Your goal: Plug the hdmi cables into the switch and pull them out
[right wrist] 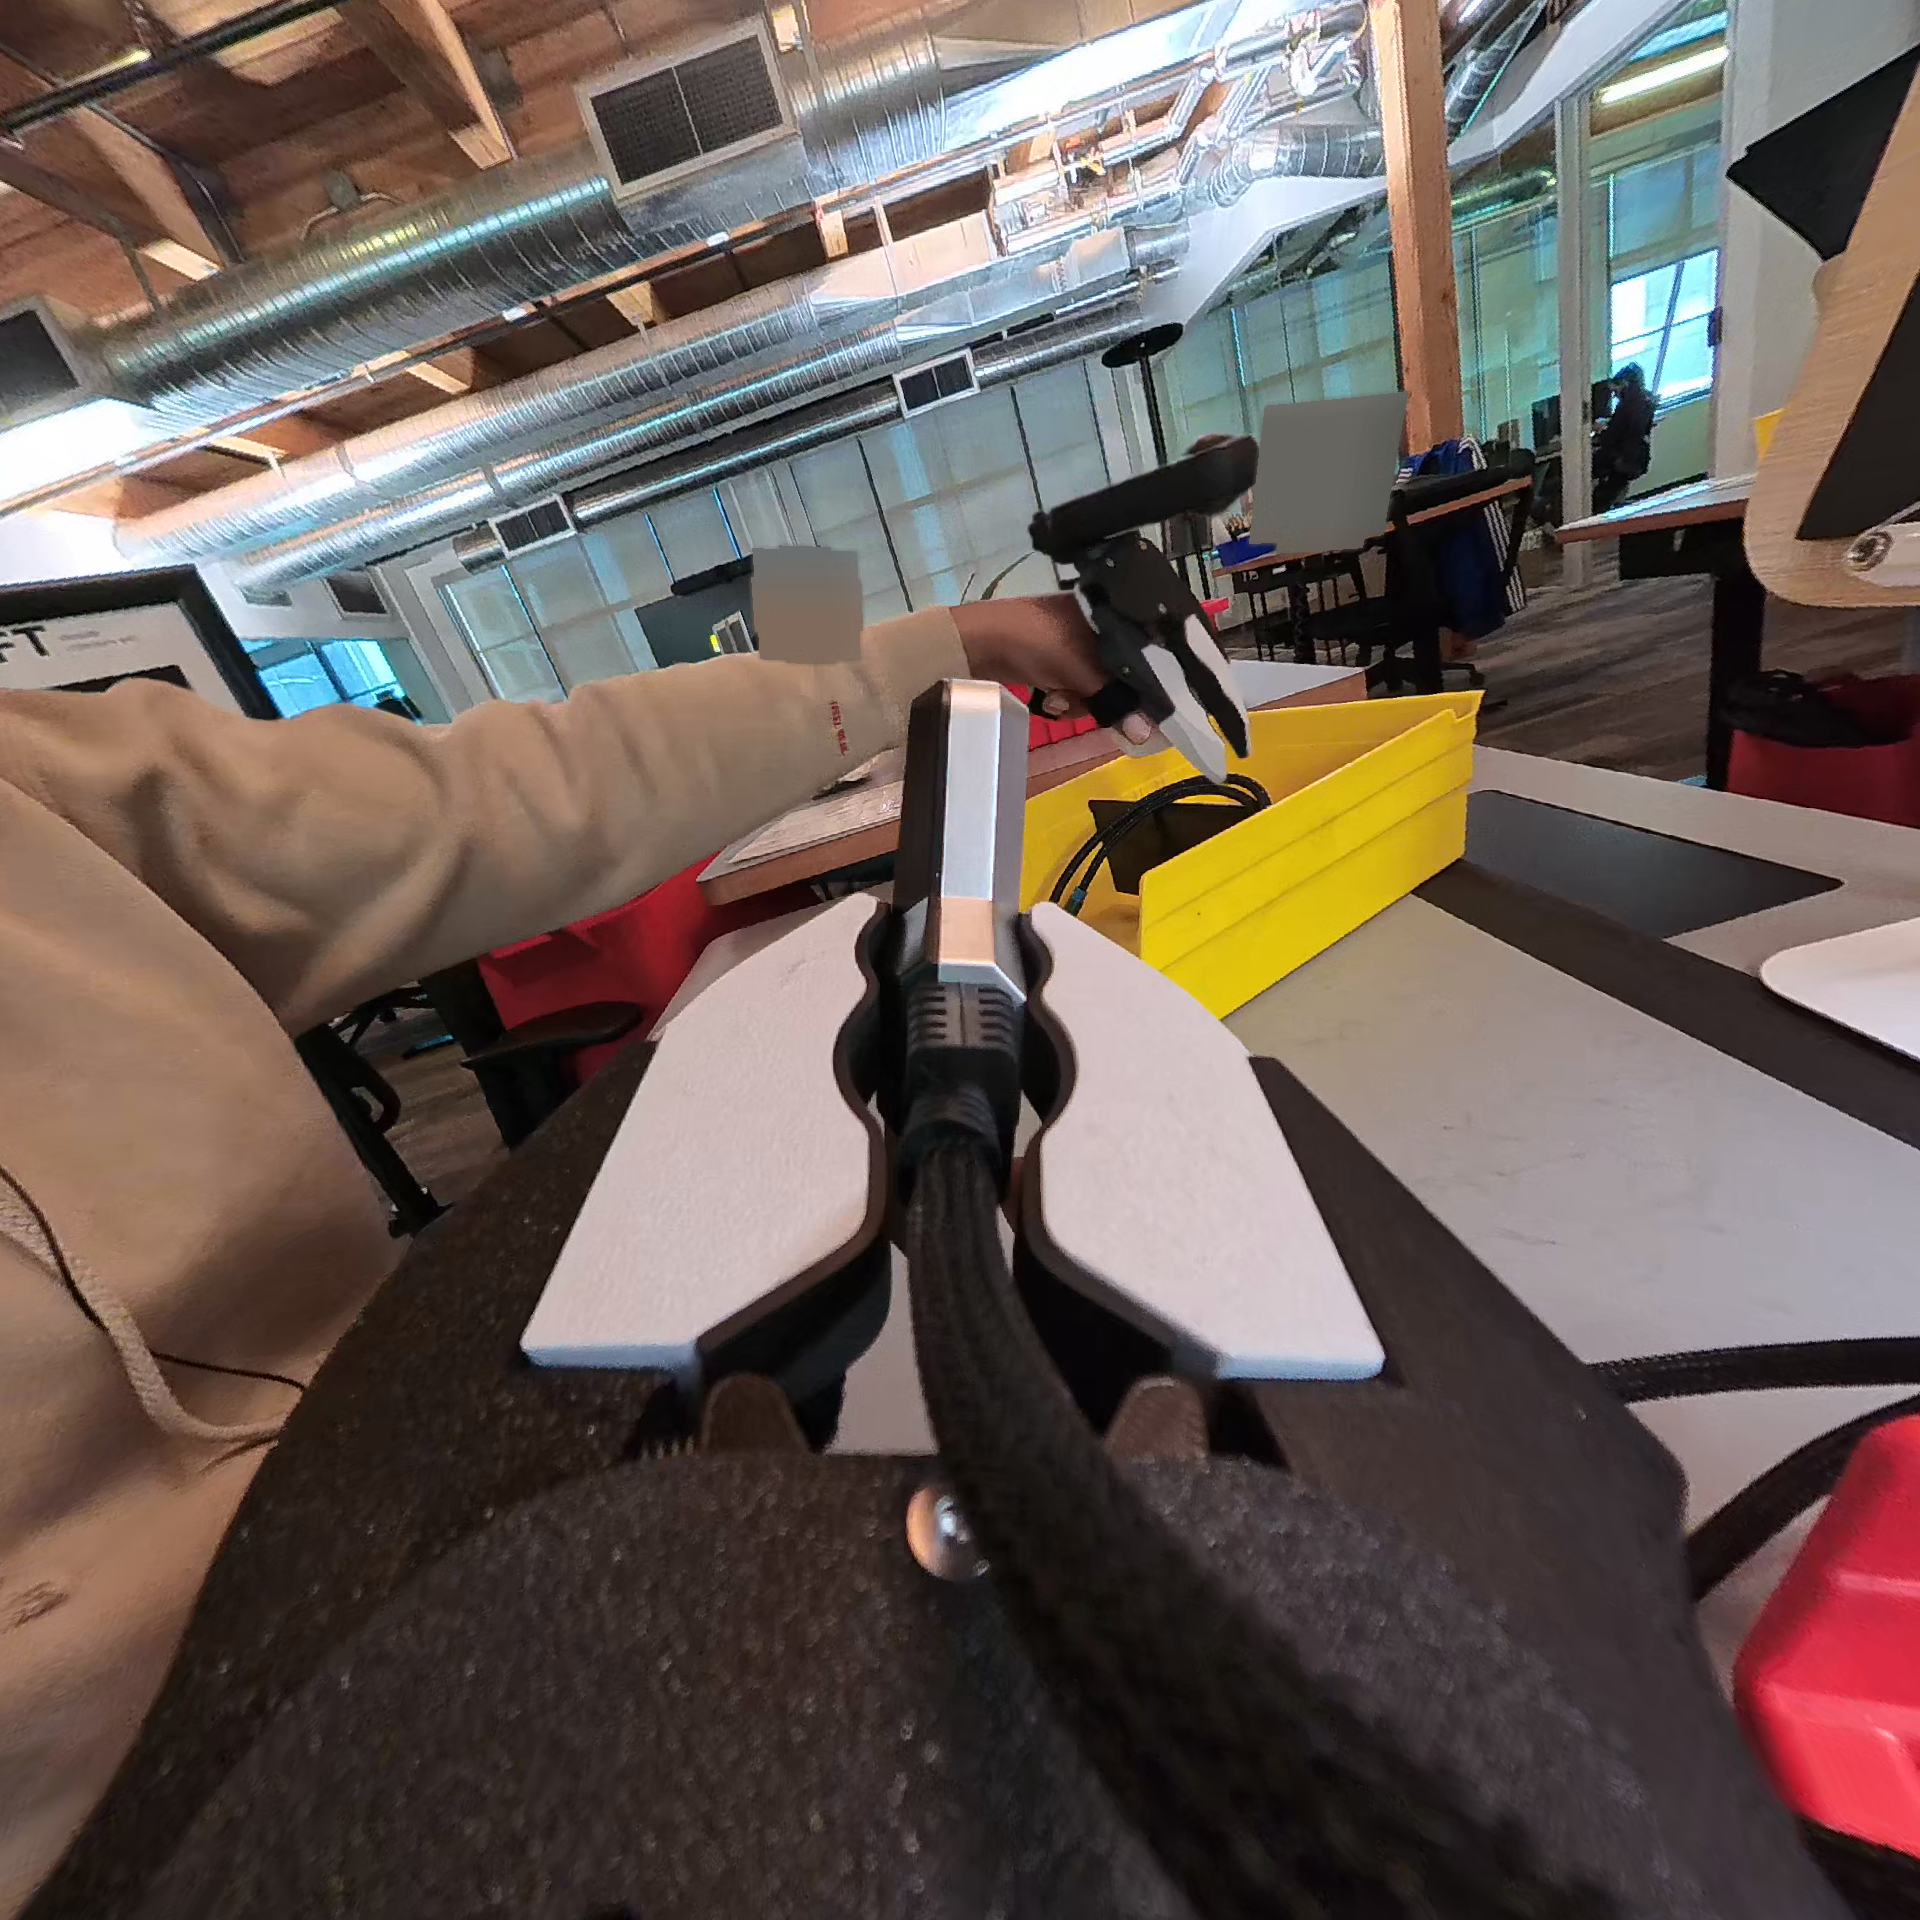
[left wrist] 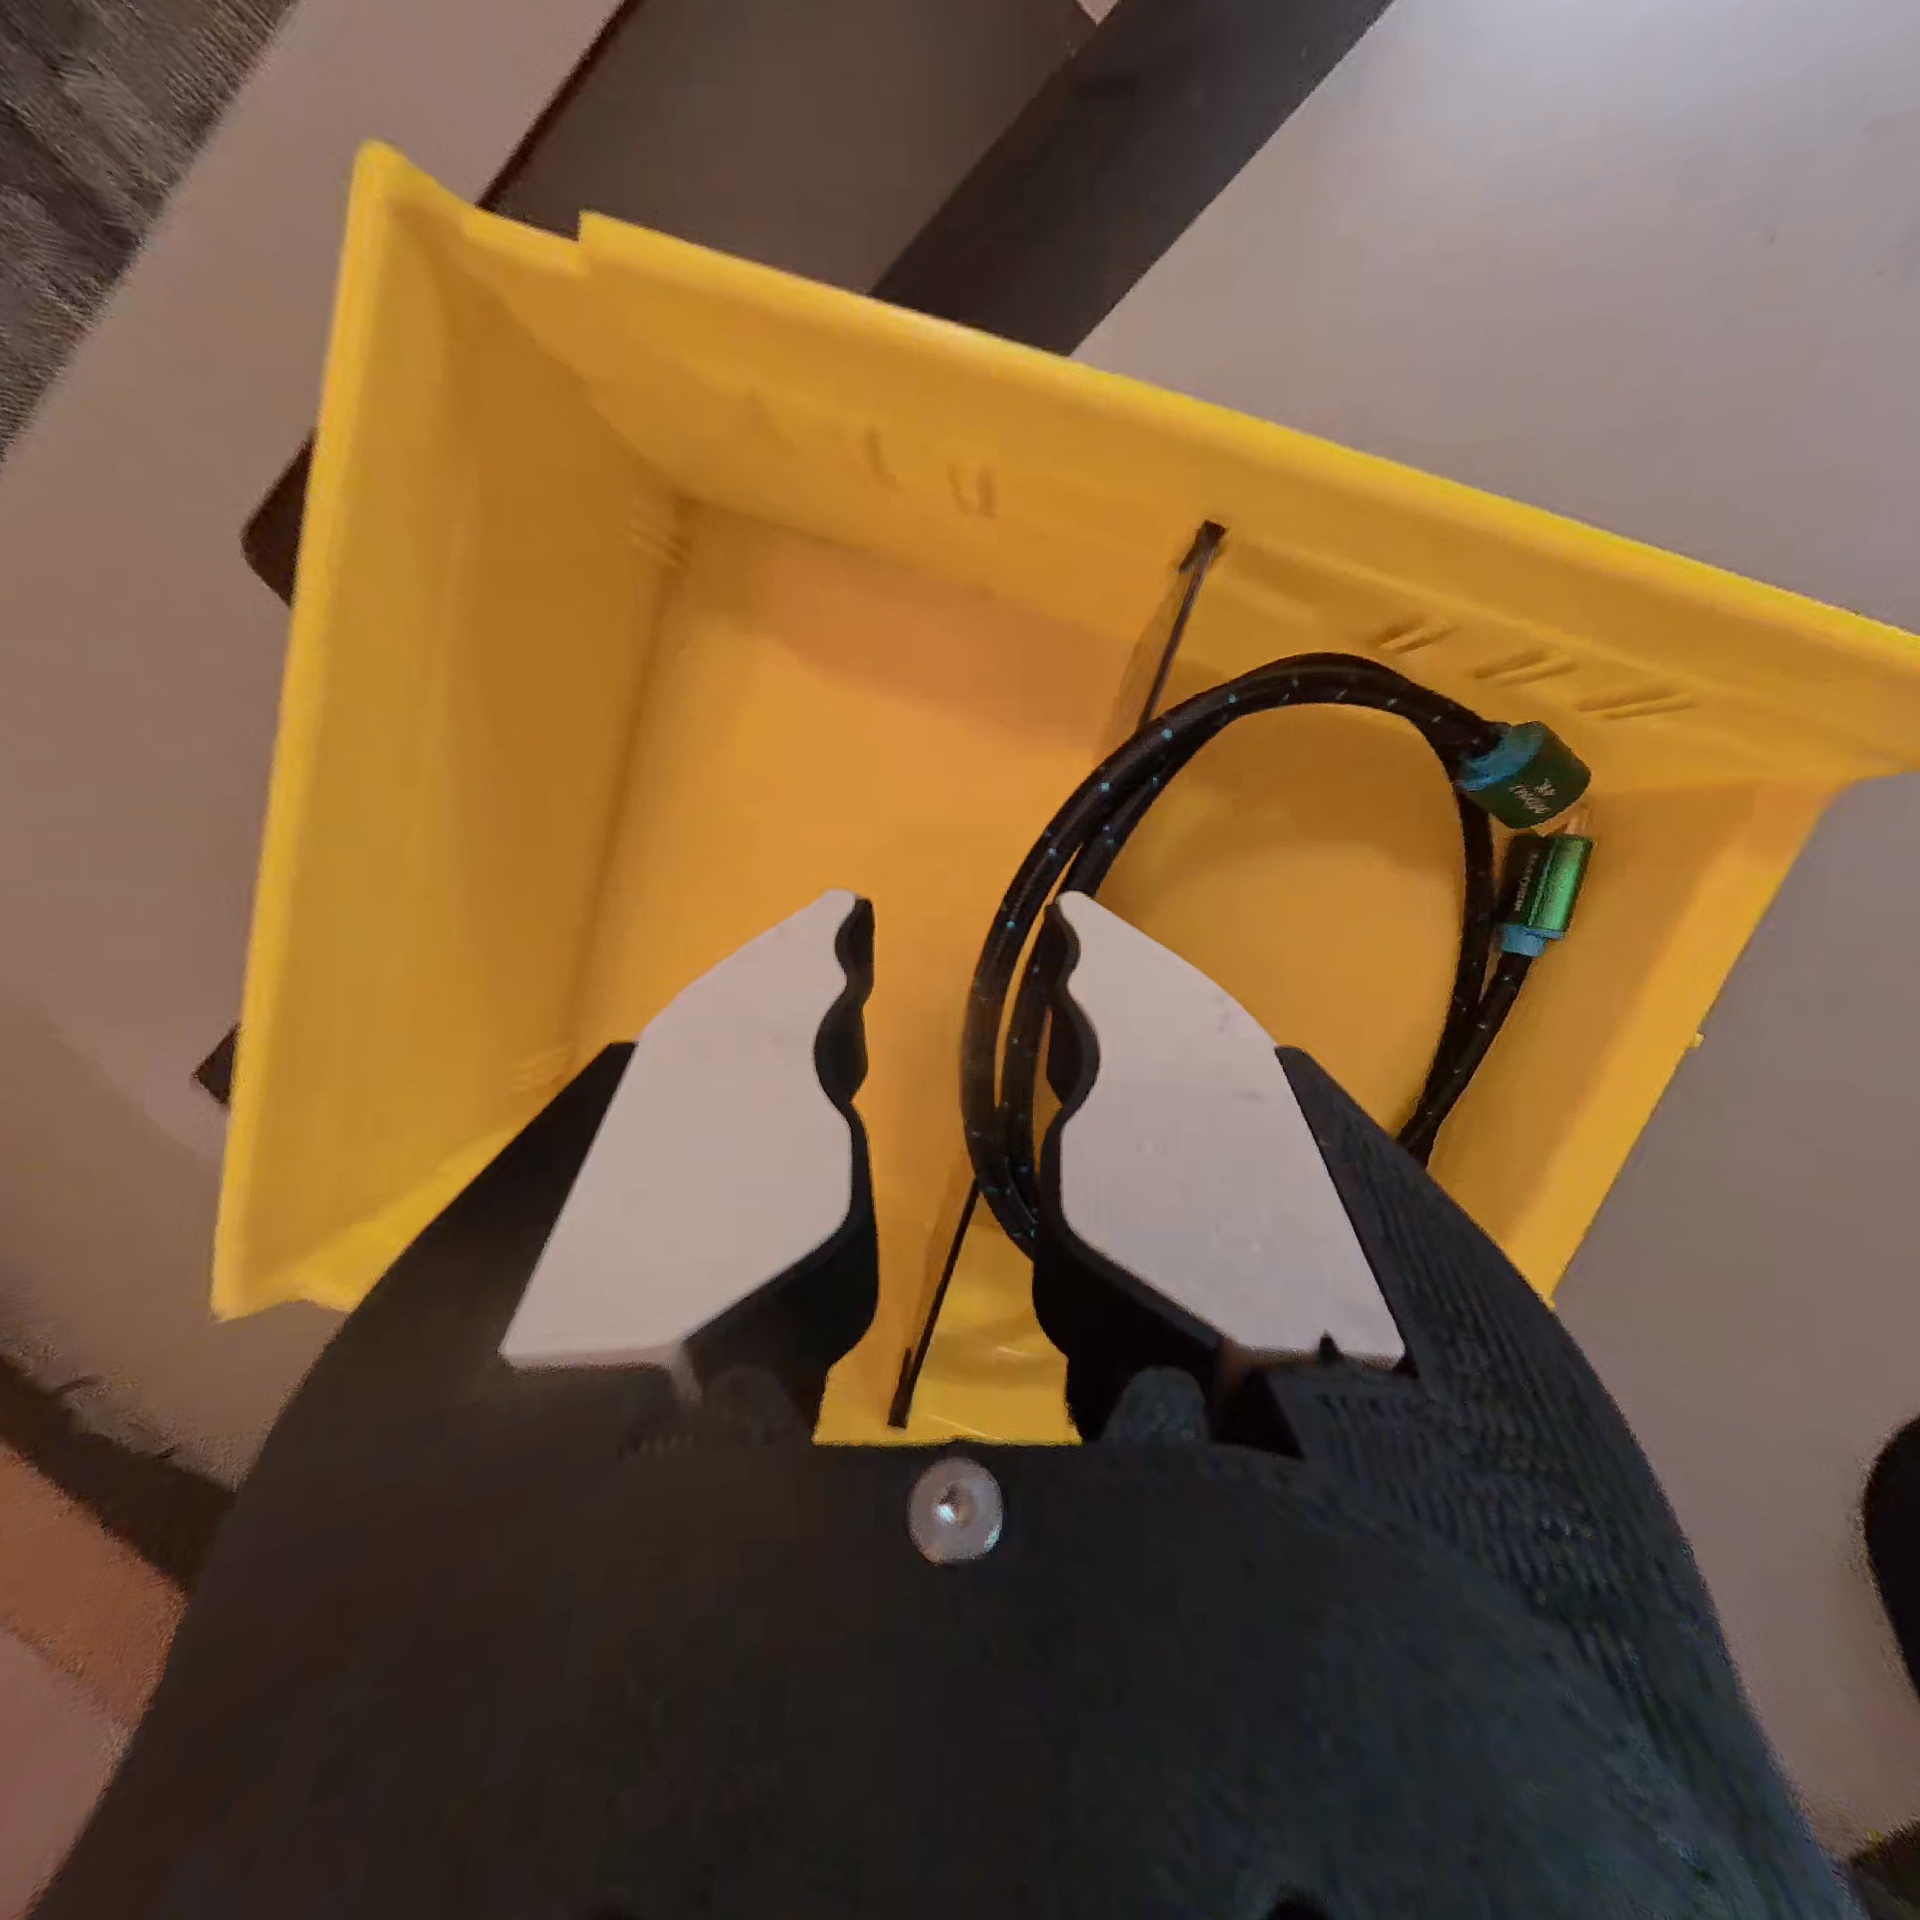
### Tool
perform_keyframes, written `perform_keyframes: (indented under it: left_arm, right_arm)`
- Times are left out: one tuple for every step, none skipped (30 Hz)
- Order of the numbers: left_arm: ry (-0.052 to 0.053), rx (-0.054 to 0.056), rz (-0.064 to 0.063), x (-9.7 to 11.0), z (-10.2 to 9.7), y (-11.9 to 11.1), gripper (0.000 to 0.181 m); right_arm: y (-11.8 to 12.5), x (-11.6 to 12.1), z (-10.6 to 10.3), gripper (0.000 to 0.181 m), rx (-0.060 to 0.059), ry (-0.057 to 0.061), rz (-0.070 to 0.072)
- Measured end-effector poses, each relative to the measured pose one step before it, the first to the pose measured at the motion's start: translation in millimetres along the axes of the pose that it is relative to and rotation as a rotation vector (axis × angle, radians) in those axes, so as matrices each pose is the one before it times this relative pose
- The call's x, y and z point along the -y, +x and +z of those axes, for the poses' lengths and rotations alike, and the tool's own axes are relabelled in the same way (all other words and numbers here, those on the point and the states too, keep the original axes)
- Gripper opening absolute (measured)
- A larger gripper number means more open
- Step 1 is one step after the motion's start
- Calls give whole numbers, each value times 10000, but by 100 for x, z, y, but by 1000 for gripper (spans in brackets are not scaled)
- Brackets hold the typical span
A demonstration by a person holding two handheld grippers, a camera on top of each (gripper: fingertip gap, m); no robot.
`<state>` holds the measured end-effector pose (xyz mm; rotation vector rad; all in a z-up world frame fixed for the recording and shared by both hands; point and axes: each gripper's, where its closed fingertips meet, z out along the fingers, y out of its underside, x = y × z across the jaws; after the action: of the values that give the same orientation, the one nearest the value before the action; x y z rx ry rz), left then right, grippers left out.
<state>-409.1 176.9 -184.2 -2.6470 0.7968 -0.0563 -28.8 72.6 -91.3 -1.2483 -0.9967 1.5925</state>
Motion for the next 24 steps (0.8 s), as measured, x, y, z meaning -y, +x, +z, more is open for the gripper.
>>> perform_keyframes:
  left_arm:
    - [74,-457,-176,29,208,187,29]
    - [52,-461,-233,11,124,198,26]
    - [27,-355,-191,-22,63,109,25]
    - [32,-285,-137,-21,47,104,24]
    - [51,-311,-103,-12,53,217,24]
    - [46,-283,-144,-46,85,220,23]
    - [20,-314,-237,-85,92,243,23]
    - [-64,-416,-249,-241,163,356,22]
    - [-275,-338,-171,-572,320,267,23]
    - [-326,9,-41,-644,364,-166,15]
    - [0,21,147,-96,81,-14,13]
    - [230,124,212,274,-286,33,12]
    - [336,187,173,434,-510,2,11]
    - [282,116,60,396,-670,81,11]
    - [155,84,19,201,-755,117,11]
    - [31,41,-1,-9,-734,194,12]
    - [-90,-37,-57,-214,-649,300,12]
    - [-136,38,-41,-301,-540,208,12]
    - [-70,148,25,-258,-462,68,11]
    - [-15,150,39,-213,-354,66,10]
    - [-1,78,8,-229,-217,125,10]
    - [13,114,-15,-205,-108,35,10]
    - [69,195,11,-100,-99,-71,10]
    - [80,154,43,-51,-106,3,10]
  right_arm:
    - [61,-21,-73,22,-1,3,24]
    - [71,-22,-46,22,-11,-6,11]
    - [63,-33,-32,22,-11,-17,8]
    - [58,-38,-31,22,-4,-14,8]
    - [35,-31,-4,22,-3,-8,11]
    - [39,-40,-5,22,-5,-8,12]
    - [36,-39,8,22,-6,-4,8]
    - [25,-29,10,22,-2,-4,11]
    - [5,-31,30,22,7,-8,9]
    - [-25,-17,21,22,10,-15,5]
    - [-32,9,12,22,-5,-11,-15]
    - [-63,35,-12,22,-8,0,-35]
    - [-68,65,-44,22,2,14,-26]
    - [-30,88,-53,22,10,28,5]
    - [6,108,-58,22,18,49,31]
    - [23,117,-35,22,28,62,54]
    - [3,104,-19,22,39,60,69]
    - [-47,99,0,22,51,47,56]
    - [-56,81,8,22,30,28,14]
    - [-41,69,11,22,0,2,-18]
    - [-50,52,4,22,-6,-13,-26]
    - [-46,53,-17,22,-12,-14,-26]
    - [-8,59,-32,22,-34,0,-21]
    - [-5,52,-59,22,-43,7,-18]
